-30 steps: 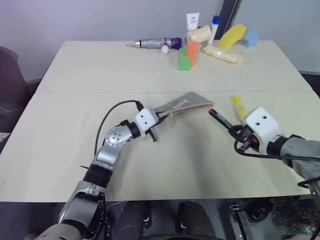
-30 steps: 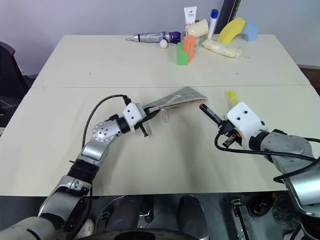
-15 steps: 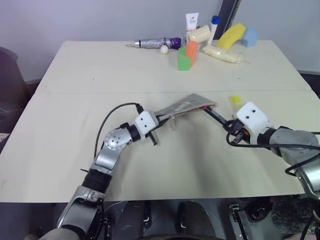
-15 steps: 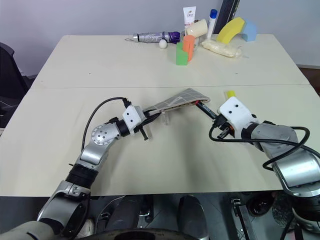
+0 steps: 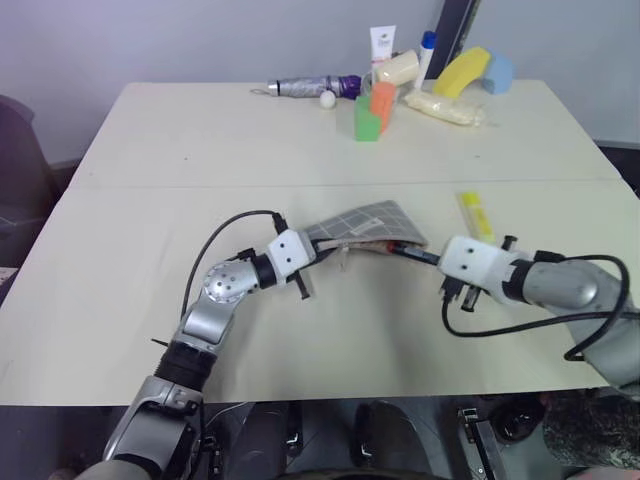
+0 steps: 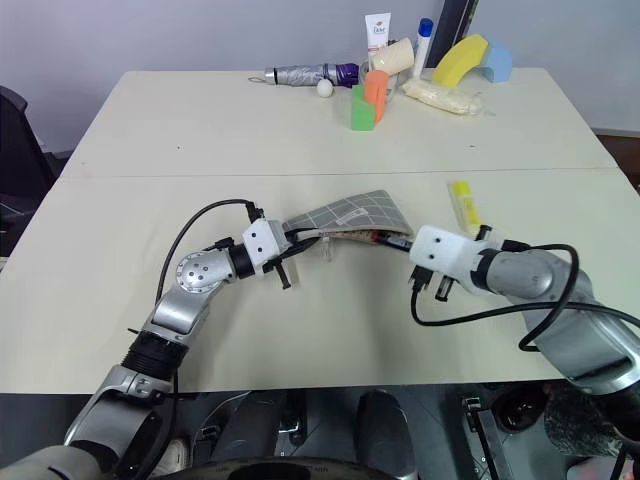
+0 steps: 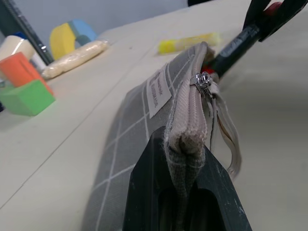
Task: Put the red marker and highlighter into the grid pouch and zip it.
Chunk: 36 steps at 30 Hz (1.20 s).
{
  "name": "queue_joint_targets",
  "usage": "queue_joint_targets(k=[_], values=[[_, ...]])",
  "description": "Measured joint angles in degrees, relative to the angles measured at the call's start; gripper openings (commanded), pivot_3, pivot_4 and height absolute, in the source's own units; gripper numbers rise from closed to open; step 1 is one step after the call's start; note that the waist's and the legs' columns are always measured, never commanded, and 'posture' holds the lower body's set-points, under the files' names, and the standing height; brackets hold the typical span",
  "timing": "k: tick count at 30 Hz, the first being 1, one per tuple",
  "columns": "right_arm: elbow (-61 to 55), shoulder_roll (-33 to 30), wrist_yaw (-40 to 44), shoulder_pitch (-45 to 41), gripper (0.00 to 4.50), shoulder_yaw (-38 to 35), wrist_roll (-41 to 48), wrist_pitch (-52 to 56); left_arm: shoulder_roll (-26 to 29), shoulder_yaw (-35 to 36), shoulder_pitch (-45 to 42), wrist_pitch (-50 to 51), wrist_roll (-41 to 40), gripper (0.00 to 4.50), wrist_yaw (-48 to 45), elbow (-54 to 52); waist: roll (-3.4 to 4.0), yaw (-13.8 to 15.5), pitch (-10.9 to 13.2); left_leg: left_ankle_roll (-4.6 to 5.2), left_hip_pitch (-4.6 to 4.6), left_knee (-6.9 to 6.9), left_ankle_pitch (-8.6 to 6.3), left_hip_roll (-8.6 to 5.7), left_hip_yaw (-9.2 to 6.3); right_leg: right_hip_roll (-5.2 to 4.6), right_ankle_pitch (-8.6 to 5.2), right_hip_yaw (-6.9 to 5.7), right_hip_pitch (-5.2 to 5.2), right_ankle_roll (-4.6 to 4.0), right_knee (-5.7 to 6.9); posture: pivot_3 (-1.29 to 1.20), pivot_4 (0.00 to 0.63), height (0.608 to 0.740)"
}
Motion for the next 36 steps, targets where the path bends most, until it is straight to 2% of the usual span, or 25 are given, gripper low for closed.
queue_joint_targets(k=[6,12,22,28,31,36], values=[[0.6,4.8,3.1,-6.1,0.33,4.5,-4.2,-1.9,1.6,-0.4,2.1,1.9,-1.4,0.00,-2.9,-4.2,0.00,0.0,0.0,-0.04,0.00,0.01,0.02,0.02,-0.02,0.00,0.00,0.00,0.01,0.00,0.00,0.00,0.150,0.740],[0.7,6.6,4.7,-6.5,0.33,4.8,-5.2,0.2,1.8,-0.6,3.4,4.0,-1.9,0.00,-3.4,-6.3,0.00,0.1,0.0,-0.04,-0.01,0.03,0.02,0.00,-0.02,-0.04,0.00,0.00,0.03,-0.01,-0.01,0.00,0.150,0.740],[0.0,6.3,5.2,-1.0,0.33,-6.7,-3.9,5.1,2.8,0.0,3.5,4.1,-2.6,0.00,-3.4,-5.0,0.00,0.1,0.0,-0.03,0.00,0.03,0.01,0.01,-0.02,-0.05,0.00,0.00,0.04,-0.01,0.00,0.00,0.150,0.740],[-0.3,6.1,5.7,-0.4,0.33,-8.1,-3.5,4.5,2.7,0.2,2.6,4.0,-3.0,0.00,-3.7,-3.7,0.00,0.1,0.0,-0.03,0.00,0.03,0.01,0.01,-0.02,-0.04,0.00,0.00,0.03,-0.01,0.00,0.00,0.150,0.740],[-0.6,6.5,5.7,-1.3,0.33,-6.6,-3.9,4.0,2.5,0.2,1.8,4.0,-3.0,0.00,-3.8,-3.5,0.00,0.1,0.0,-0.03,0.01,0.04,0.02,0.01,-0.02,-0.03,0.00,0.00,0.04,-0.01,0.00,0.00,0.150,0.740],[-1.3,7.7,5.6,-4.5,0.33,0.6,-8.3,1.4,1.7,-0.4,1.8,4.3,-3.0,0.00,-4.6,-3.8,0.01,0.0,0.0,-0.04,0.00,0.04,0.02,0.01,-0.01,-0.01,0.00,0.00,0.01,-0.01,0.02,0.00,0.150,0.740]])
